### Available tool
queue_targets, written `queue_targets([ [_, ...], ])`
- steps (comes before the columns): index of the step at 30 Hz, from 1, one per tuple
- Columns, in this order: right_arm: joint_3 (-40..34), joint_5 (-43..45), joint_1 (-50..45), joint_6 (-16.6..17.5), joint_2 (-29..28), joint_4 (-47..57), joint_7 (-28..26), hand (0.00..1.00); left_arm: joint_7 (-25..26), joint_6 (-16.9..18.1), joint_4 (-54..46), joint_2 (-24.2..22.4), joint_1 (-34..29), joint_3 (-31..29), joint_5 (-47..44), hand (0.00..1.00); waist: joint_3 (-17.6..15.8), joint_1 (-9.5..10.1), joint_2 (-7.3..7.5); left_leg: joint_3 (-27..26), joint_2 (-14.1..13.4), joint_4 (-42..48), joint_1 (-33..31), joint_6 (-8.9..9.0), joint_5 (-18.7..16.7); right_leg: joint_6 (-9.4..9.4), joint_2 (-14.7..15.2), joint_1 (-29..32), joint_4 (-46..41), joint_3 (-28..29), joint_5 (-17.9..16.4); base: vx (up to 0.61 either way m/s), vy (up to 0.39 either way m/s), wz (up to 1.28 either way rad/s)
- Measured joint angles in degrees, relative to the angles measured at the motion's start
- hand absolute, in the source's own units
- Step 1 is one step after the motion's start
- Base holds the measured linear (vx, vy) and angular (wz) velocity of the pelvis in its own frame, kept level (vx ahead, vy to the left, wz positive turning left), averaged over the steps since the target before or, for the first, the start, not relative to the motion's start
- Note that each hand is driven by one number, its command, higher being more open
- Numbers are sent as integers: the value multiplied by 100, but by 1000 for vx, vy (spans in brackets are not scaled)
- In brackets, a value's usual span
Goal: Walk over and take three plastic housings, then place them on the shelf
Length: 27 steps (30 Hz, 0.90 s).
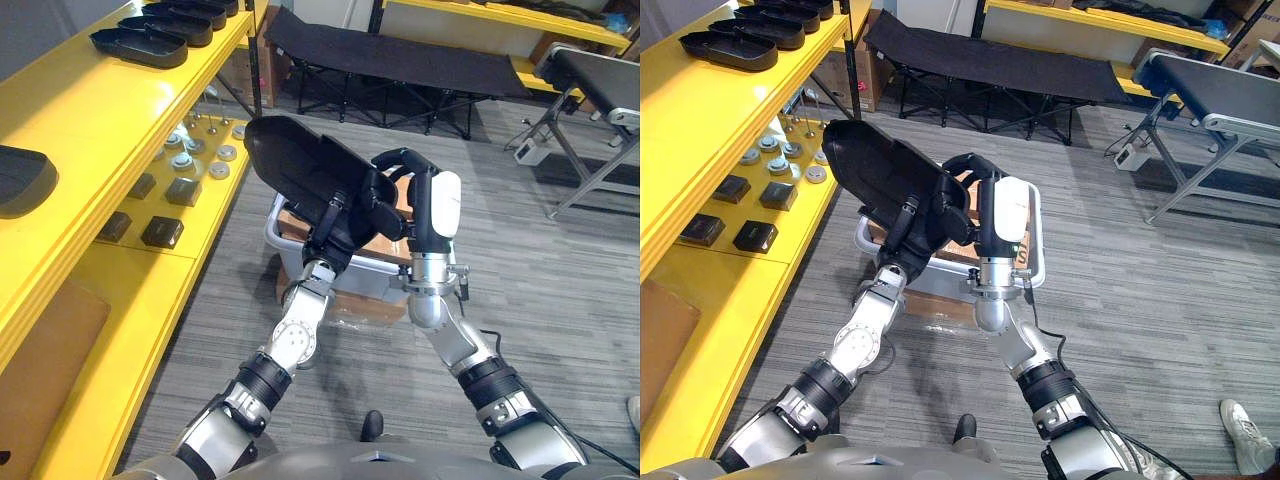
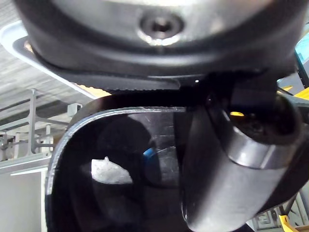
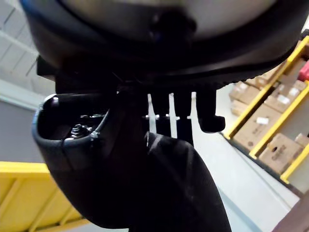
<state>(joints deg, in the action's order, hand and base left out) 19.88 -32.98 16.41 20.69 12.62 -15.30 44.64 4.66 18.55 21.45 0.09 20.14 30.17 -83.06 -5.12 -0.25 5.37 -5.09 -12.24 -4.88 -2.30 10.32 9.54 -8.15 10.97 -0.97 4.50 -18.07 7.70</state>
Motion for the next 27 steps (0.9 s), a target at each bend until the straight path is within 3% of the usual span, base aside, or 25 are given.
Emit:
queue_targets([
  [1, 27, 1, 0, -1, -54, 0, 65, 100, -11, 103, 0, 0, 0, 32, -3, 0, 9, 7, 14, 0, 0, 0, 5, 0, 0, 0, 0, -3, 0, 0, 0, 0, 0, 0],
  [6, 131, 12, -19, 226, -235, 55, 113, 100, -18, 397, -1, -41, 1, 22, 50, 0, 14, 2, 20, -51, -3, -1, 79, 0, -18, 2, 3, -35, 0, 37, -5, 0, 0, -4],
  [12, 330, 78, -598, 539, -251, 393, -142, 100, 24, 690, -275, -434, 9, -630, 200, 0, 71, -8, 94, -93, -3, 4, 99, 2, -29, 7, 0, -23, -3, 70, -6, 3, -2, -2],
  [15, 258, 486, -798, 491, -261, 939, -337, 100, 416, 830, -617, -461, 8, -1009, 1078, 0, 76, -62, 84, -133, -4, 4, 145, 10, -35, 8, 0, -31, -4, 109, -5, -3, -4, -7],
  [18, -202, 1659, -1145, 365, -483, 1732, -636, 100, 989, 913, -1028, -463, -4, -1427, 2382, 0, 108, -142, 50, -192, -4, 2, 236, 40, -94, 55, 1, -49, -3, 153, -45, -15, -3, -10],
  [20, -949, 3449, -1419, 371, -680, 2031, -1463, 100, 1474, 1052, -1263, -450, -84, -1899, 3476, 0, 180, -188, -23, -309, -4, 1, 297, 38, -141, 35, 10, -31, -3, 249, -61, 5, 0, -22],
  [22, -1320, 4559, -1634, 373, -647, 2065, -2145, 100, 1788, 1128, -1333, -431, -177, -2167, 4082, 0, 247, -224, -95, -345, -5, 0, 300, 40, -156, 36, 10, -9, -2, 278, -60, 16, -3, -12],
  [24, -1491, 5892, -1959, 347, -581, 2066, -3223, 100, 2321, 1109, -1370, -375, -463, -2538, 5001, 0, 322, -350, -243, -406, -15, 1, 309, 45, -161, 49, 2, 0, -2, 325, -41, 41, -5, -13],
  [27, -1474, 6811, -2156, 226, -579, 2065, -4287, 100, 2756, 1008, -1265, -348, -736, -2732, 5746, 0, 325, -414, -306, -473, -33, 0, 352, 56, -169, 29, -15, 1, -2, 385, -27, 22, -8, -12],
])
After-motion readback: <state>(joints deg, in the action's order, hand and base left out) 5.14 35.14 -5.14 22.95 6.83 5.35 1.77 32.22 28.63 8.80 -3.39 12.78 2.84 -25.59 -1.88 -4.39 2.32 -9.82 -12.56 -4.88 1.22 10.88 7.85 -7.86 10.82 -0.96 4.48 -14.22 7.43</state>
